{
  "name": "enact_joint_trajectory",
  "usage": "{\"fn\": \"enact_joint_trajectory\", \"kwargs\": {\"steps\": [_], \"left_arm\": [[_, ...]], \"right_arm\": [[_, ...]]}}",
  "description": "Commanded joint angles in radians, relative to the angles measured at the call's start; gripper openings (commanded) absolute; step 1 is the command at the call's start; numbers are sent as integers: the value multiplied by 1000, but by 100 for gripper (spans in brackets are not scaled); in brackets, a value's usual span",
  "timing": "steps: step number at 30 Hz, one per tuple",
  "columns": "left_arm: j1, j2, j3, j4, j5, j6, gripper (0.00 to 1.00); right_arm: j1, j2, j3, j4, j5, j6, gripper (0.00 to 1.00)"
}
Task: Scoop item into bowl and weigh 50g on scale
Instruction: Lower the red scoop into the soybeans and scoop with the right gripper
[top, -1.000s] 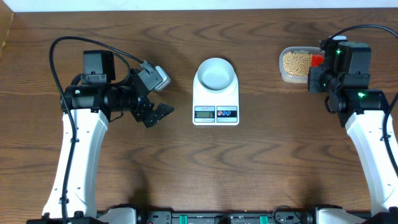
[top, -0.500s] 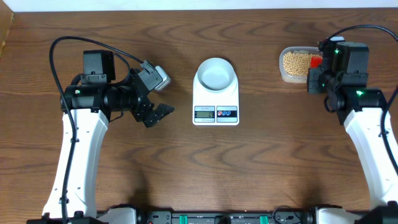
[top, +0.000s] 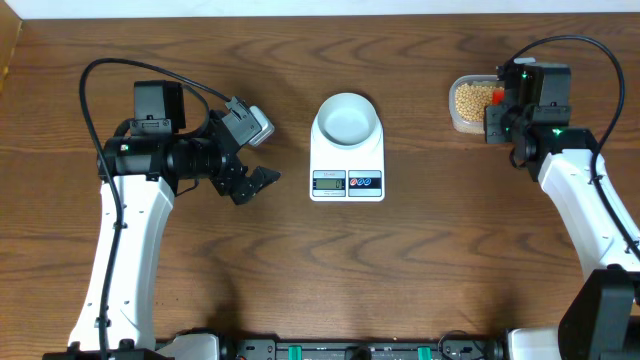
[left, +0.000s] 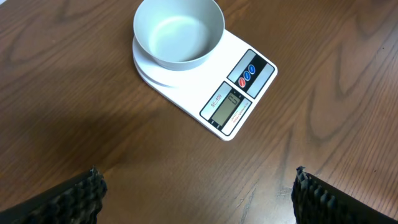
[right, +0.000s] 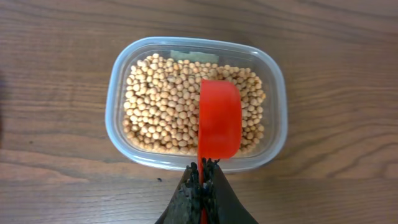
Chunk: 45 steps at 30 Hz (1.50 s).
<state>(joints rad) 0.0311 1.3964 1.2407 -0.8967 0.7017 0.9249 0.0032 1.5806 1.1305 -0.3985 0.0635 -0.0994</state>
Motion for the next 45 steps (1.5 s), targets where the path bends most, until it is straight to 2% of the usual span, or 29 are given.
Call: {"fn": "enact_joint_trajectory", "kwargs": {"steps": [1, 9, 17, 22, 34, 45], "left_arm": [[0, -11, 18, -3, 11, 17, 98], [0, -11, 18, -3, 11, 17, 98], [0, -11, 18, -3, 11, 17, 98], [0, -11, 18, -3, 11, 17, 98], [0, -11, 18, -4, 11, 17, 98], [0, -11, 18, -3, 11, 17, 98]], "right_arm": [[2, 29, 8, 5, -63, 10, 1], [-20, 85, 8, 39, -195, 128, 1], [-157, 88, 8, 42, -378, 272, 1], [-220, 106, 8, 44, -457, 279, 1], [-222, 205, 8, 50, -489, 280, 1], [-304, 204, 8, 40, -588, 403, 1]]}}
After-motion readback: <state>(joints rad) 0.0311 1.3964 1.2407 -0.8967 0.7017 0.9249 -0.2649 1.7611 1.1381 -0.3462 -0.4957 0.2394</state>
